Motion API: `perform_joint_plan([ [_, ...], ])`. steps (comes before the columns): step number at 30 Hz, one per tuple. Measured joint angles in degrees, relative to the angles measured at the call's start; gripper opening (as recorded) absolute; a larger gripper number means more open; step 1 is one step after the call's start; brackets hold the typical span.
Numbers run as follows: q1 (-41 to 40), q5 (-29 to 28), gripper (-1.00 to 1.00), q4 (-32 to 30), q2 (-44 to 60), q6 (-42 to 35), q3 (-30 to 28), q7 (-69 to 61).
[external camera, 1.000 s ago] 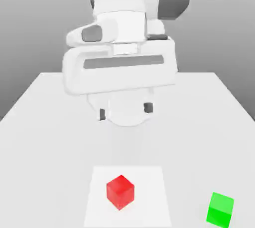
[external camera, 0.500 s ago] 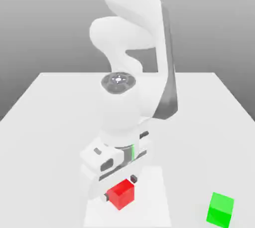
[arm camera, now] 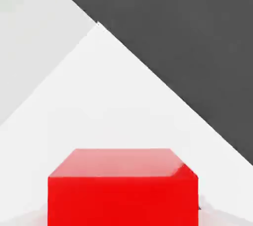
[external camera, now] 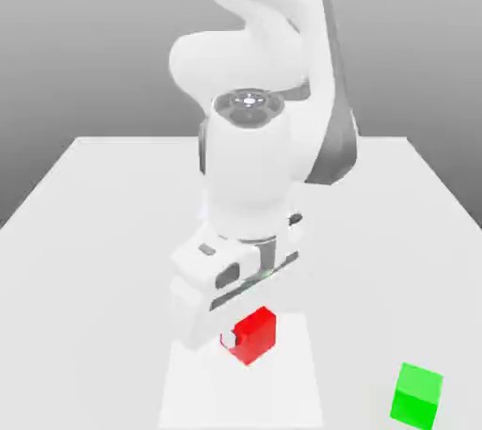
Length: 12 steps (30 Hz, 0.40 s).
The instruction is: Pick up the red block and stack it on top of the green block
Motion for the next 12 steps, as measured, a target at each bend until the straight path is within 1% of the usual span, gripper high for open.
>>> perform_joint_plan([
  [4,5.9,-1.3,-1.00,6.7,2.4,-4.3,4.9,4.2],
  [6,8.1,-2.1,-1.00,9.2,6.2,-3.0,6.2,5.8],
  [8,8.9,-2.7,-1.00,10.0,10.3,0.3,6.2,6.5],
  [9,9.1,-2.9,1.00,10.1,11.6,1.5,6.1,6.7],
  [12,9.1,-2.9,1.00,10.1,11.6,1.5,6.1,6.7],
])
